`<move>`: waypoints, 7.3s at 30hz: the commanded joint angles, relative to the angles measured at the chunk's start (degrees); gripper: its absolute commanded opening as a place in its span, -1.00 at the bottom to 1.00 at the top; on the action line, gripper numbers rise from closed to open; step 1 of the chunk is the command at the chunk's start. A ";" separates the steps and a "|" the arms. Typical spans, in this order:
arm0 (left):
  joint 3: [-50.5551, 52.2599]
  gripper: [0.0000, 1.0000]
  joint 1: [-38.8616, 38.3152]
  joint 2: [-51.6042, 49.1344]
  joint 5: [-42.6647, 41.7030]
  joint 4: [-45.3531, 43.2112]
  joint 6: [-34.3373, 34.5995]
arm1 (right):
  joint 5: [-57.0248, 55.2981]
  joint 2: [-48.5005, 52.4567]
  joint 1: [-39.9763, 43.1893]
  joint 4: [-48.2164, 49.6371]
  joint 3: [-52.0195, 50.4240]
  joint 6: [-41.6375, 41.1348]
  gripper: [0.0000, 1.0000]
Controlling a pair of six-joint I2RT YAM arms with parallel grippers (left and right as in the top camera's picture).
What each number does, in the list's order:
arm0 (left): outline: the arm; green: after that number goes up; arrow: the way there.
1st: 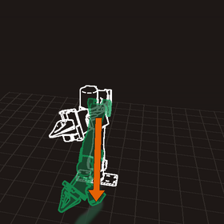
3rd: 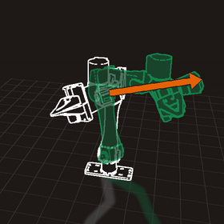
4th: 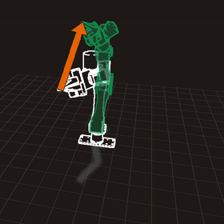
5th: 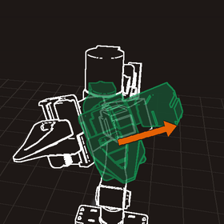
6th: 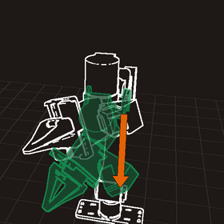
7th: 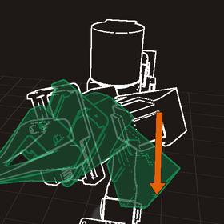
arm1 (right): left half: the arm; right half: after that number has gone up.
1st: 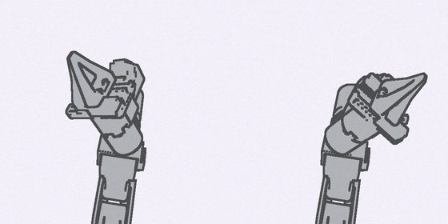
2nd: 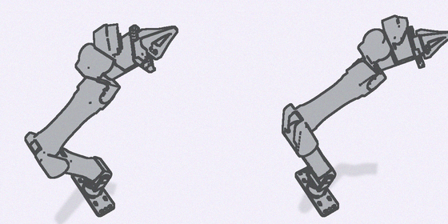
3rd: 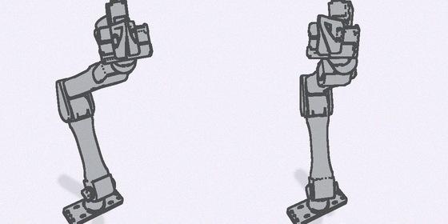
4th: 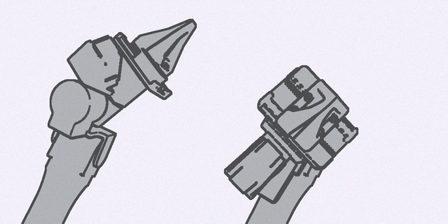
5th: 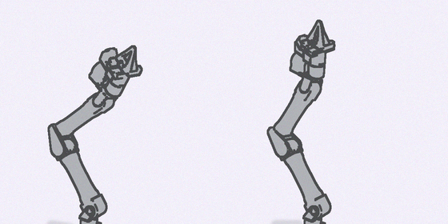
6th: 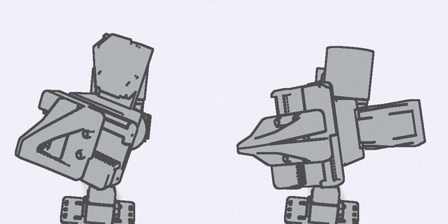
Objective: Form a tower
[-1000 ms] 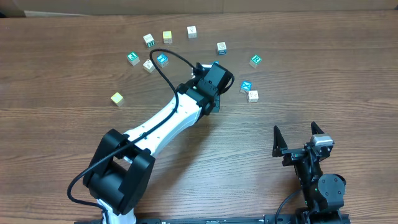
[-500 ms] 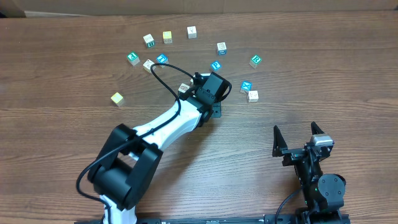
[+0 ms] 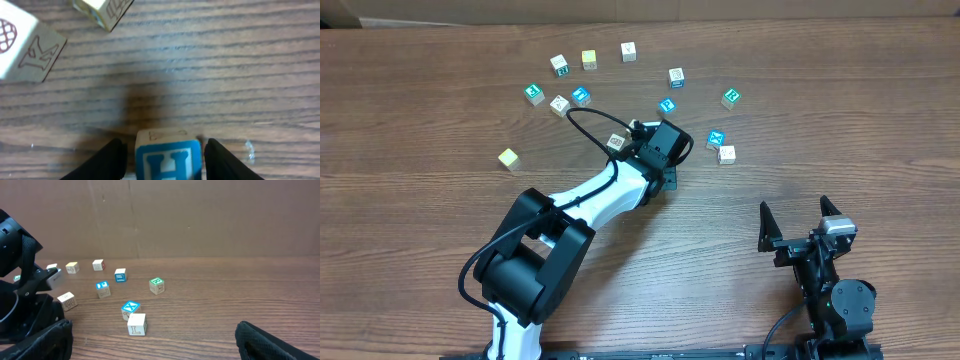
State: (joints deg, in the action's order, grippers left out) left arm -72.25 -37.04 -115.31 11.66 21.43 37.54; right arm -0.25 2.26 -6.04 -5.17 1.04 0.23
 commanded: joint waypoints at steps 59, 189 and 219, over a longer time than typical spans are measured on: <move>5.73 -0.59 0.00 7.67 6.99 9.75 10.54 | -0.02 0.09 -0.28 0.35 -0.59 -0.22 1.00; -9.33 0.44 10.67 -2.03 2.86 9.18 -26.84 | -0.02 0.09 -0.28 0.33 -0.59 -0.22 1.00; -7.93 0.01 12.81 -2.58 -2.60 6.32 -28.57 | -0.02 0.09 -0.28 0.33 -0.59 -0.22 1.00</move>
State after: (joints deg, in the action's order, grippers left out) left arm -81.47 -24.53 -117.03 9.61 28.27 10.28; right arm -0.23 2.26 -6.04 -5.19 1.04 0.19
